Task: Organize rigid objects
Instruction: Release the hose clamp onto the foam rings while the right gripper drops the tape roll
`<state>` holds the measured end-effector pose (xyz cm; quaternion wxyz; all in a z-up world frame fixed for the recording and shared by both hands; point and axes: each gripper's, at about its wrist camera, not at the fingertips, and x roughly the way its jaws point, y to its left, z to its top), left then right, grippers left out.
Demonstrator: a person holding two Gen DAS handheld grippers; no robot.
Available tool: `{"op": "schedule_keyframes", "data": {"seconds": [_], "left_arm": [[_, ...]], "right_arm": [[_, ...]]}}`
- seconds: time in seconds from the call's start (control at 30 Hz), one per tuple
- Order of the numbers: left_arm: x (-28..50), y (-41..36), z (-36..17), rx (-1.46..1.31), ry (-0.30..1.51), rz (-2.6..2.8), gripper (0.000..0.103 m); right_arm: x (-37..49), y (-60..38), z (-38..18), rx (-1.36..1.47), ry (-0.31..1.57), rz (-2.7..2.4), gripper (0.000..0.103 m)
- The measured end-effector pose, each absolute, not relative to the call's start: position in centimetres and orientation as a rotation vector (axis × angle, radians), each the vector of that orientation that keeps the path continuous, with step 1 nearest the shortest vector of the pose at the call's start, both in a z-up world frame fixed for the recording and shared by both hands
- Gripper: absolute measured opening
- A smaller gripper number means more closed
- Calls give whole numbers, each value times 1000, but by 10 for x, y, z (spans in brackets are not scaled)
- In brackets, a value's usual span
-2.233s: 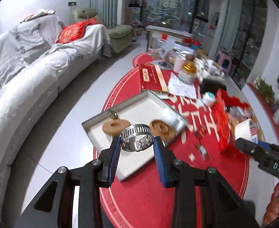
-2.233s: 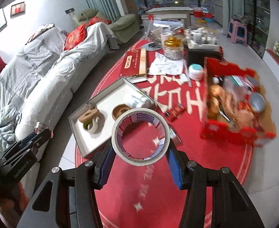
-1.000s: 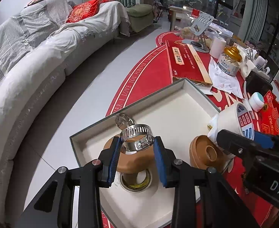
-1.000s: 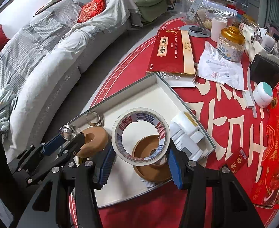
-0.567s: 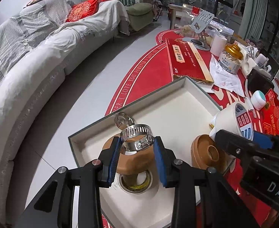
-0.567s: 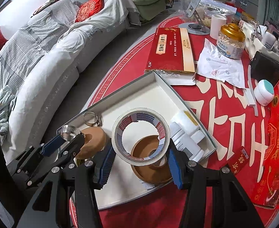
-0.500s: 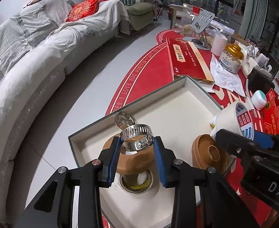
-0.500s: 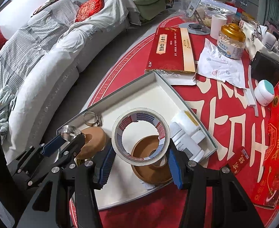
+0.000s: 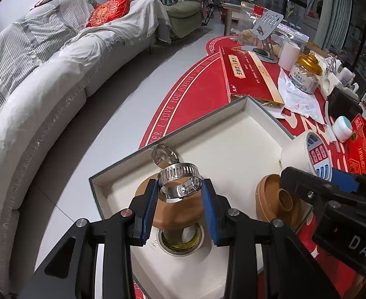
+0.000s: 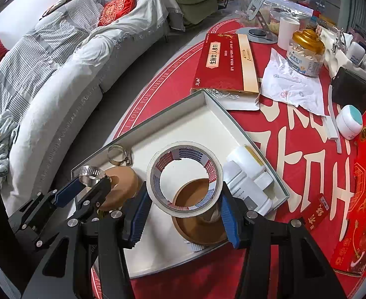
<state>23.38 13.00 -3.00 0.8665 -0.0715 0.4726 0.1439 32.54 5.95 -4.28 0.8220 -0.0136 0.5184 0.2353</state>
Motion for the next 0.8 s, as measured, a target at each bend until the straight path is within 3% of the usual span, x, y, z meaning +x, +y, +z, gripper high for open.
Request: {"op": "schedule_keyframes", "data": {"seconds": [0.7, 0.8], "left_arm": [[235, 131, -30, -152, 975, 297, 40], [234, 130, -30, -133, 966, 321, 72]], "right_arm": [[328, 64, -48, -38, 1110, 500, 54], [331, 65, -53, -37, 1122, 504, 57]]}}
